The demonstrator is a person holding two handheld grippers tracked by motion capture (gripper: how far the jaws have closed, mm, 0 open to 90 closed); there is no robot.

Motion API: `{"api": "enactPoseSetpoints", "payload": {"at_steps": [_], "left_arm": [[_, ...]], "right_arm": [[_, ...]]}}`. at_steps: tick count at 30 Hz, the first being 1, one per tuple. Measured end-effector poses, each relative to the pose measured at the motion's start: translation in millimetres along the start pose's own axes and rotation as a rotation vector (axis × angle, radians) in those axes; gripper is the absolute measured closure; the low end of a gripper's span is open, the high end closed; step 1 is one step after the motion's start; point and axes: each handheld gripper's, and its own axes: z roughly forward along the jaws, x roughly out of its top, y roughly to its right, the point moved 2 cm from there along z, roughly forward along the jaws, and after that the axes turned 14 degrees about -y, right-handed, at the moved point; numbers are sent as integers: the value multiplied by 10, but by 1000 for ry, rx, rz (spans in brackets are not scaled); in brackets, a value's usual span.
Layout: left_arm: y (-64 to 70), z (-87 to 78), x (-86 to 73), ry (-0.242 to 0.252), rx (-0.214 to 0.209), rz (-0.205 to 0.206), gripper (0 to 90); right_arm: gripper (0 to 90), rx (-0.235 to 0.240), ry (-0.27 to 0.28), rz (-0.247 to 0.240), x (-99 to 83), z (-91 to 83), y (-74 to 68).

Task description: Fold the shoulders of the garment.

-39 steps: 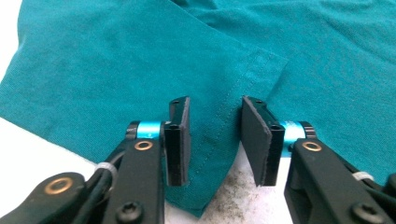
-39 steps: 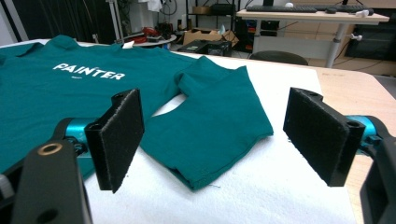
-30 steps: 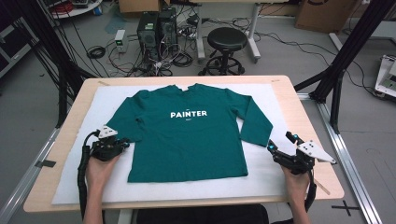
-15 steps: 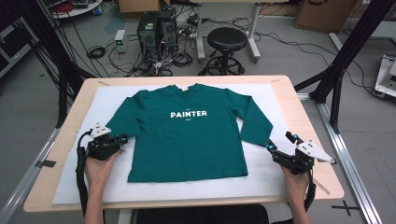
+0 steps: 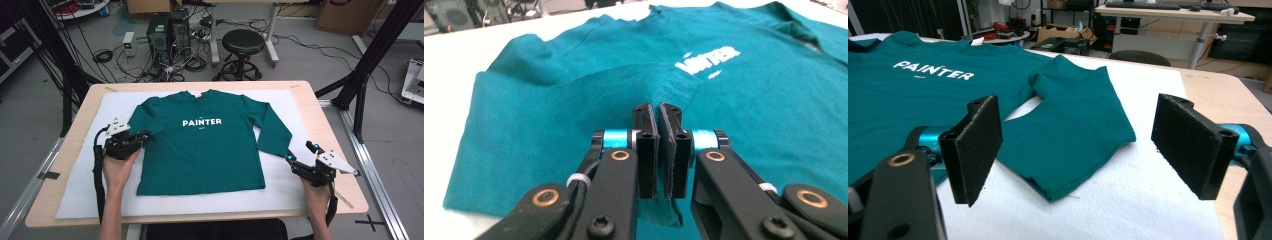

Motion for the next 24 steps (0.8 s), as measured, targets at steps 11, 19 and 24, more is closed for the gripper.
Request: {"api": "enactPoseSetpoints", "payload": {"at_steps": [11, 19, 24], "left_arm": [[383, 378, 242, -11, -50, 35, 859], [739, 592, 340, -10, -107, 93, 859], [955, 705, 392, -13, -140, 128, 858]], "right_arm": [[207, -3, -4, -2, 1, 2, -7], [207, -3, -7, -2, 2, 6, -13], [207, -8, -9, -3, 2, 5, -16]]}}
